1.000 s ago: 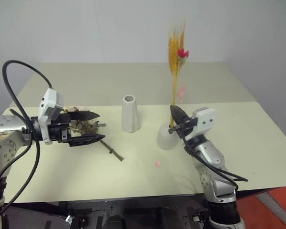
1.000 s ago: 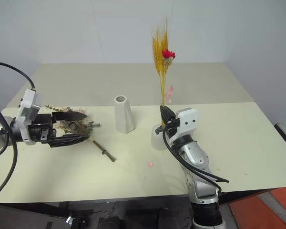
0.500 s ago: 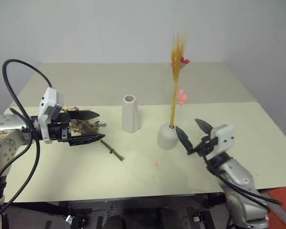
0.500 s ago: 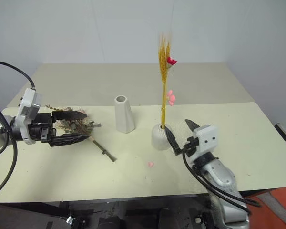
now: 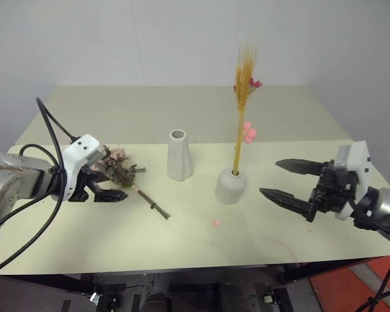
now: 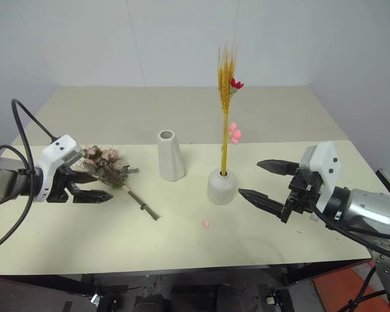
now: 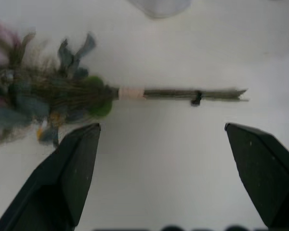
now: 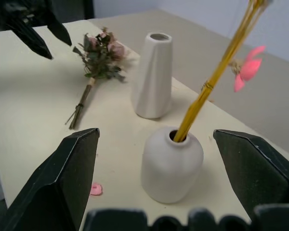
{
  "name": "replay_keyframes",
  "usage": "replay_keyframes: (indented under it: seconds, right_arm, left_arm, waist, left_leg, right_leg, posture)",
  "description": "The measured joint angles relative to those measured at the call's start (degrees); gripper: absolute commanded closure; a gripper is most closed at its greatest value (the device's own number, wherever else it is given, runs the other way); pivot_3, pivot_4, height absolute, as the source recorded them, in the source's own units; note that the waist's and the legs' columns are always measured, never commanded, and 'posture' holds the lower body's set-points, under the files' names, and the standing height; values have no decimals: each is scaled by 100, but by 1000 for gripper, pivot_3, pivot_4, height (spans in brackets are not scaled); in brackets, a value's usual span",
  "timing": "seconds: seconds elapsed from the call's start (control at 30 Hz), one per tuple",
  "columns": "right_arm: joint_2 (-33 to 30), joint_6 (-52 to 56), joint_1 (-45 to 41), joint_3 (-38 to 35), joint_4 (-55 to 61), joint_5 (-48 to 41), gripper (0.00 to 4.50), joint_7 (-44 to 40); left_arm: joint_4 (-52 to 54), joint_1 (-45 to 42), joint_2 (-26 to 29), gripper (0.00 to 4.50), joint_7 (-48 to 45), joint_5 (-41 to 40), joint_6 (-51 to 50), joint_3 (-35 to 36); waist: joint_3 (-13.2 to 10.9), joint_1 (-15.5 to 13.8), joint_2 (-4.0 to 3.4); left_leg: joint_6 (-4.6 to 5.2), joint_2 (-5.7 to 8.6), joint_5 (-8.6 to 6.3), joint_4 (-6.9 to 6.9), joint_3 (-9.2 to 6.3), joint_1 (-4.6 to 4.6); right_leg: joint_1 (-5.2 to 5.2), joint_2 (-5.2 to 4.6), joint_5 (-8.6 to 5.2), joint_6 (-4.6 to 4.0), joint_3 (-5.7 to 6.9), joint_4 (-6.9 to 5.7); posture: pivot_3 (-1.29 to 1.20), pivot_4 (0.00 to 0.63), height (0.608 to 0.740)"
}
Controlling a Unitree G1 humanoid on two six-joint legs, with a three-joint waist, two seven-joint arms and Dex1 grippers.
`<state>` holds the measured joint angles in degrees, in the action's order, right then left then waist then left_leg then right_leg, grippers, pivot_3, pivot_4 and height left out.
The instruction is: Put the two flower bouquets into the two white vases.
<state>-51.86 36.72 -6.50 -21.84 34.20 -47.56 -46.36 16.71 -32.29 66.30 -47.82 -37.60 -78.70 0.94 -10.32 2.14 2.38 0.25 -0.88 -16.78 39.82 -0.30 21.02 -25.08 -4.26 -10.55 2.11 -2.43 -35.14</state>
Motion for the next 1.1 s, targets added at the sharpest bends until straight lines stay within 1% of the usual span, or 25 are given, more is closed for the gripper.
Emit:
replay_keyframes:
  seconds: [0.07,0.13,0.23,0.37,0.47,0.57,0.63,0.73,0.87,1.0,1.1]
  right_arm:
    - [-9,0,-77,39,-111,1,44,-95]
    - [-19,0,-218,81,-151,1,44,-132]
    - [-41,0,-321,105,-149,-2,44,-199]
    - [-76,1,-339,100,-146,-3,44,-245]
    - [-79,2,-343,96,-136,-12,44,-248]
    - [-79,2,-342,95,-116,-27,44,-241]
    - [-79,3,-339,90,-107,-50,44,-229]
    - [-79,3,-336,84,-98,-57,44,-189]
    - [-76,3,-230,33,-41,-93,0,-108]
    - [-56,9,-55,-71,86,-111,0,-30]
    - [-53,15,44,-145,135,-155,0,36]
  left_arm:
    - [-60,-152,-452,0,366,34,-546,-30]
    - [-355,-430,-1174,0,914,139,-1088,9]
    - [-892,-643,-1827,0,1690,168,-1327,222]
    - [-1532,-941,-2318,0,2624,-167,-1352,653]
    - [-2050,-1223,-2711,0,3654,-431,-1352,879]
    - [-2576,-1387,-3226,0,4601,-665,-1352,1168]
    - [-2926,-1583,-3469,0,5140,-843,-1352,1234]
    - [-3305,-1936,-3692,0,5678,-997,-1351,1292]
    - [-3849,-2268,-3988,868,6219,-1069,-1351,1301]
    - [-4190,-2436,-4042,2175,6502,-1075,-1350,1320]
    - [-4278,-2453,-3993,3055,6515,-1115,-1350,1329]
  waist:
    - [0,-9,1]
    - [0,-58,2]
    - [2,-101,5]
    - [2,-125,5]
    - [2,-146,6]
    - [3,-165,8]
    - [3,-168,8]
    - [4,-171,8]
    - [4,-171,8]
    - [5,-161,8]
    - [5,-148,8]
  left_leg:
    - [0,1,0,7,0,4]
    - [0,3,0,13,-3,5]
    - [0,4,0,10,-6,7]
    - [0,7,0,11,-8,10]
    - [0,13,0,14,-9,8]
    - [-1,14,1,19,-13,7]
    - [-1,15,1,18,-14,8]
    - [-2,17,1,18,-15,9]
    - [-3,19,2,18,-15,7]
    - [-4,20,2,17,-14,6]
    - [-5,19,3,17,-14,6]
  right_leg:
    - [-2,0,1,-1,0,-3]
    - [1,-1,7,-9,3,-4]
    - [-4,-2,15,-21,3,-2]
    - [-7,-9,17,-23,4,-4]
    - [-3,-15,22,-18,3,-6]
    - [0,-16,24,-16,5,-8]
    - [-1,-16,24,-17,6,-7]
    - [-2,-17,25,-17,5,-7]
    - [0,-18,25,-17,4,-9]
    - [0,-18,25,-17,3,-9]
    - [0,-18,25,-17,3,-11]
  posture:
    - [0,150,740]
    - [0,150,740]
    - [0,150,740]
    - [0,150,740]
    - [0,150,740]
    - [0,150,740]
    - [0,150,740]
    - [0,150,740]
    - [0,150,740]
    - [0,150,740]
    - [0,150,740]
